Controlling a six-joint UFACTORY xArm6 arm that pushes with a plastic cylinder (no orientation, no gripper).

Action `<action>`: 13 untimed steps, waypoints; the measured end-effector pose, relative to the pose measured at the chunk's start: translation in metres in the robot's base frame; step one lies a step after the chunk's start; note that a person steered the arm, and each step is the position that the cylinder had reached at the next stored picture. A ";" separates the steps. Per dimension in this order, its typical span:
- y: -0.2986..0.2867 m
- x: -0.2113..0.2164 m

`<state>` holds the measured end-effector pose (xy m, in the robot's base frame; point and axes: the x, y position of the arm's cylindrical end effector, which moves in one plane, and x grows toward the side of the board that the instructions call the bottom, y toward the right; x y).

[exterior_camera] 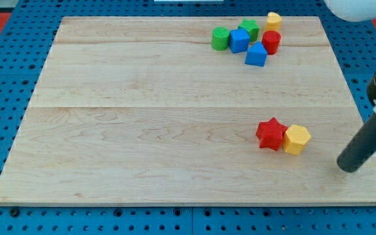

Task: Separate the red star from the yellow hexagon

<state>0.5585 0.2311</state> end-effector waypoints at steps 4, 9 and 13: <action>-0.115 -0.074; -0.292 -0.101; -0.296 -0.082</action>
<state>0.4763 -0.0649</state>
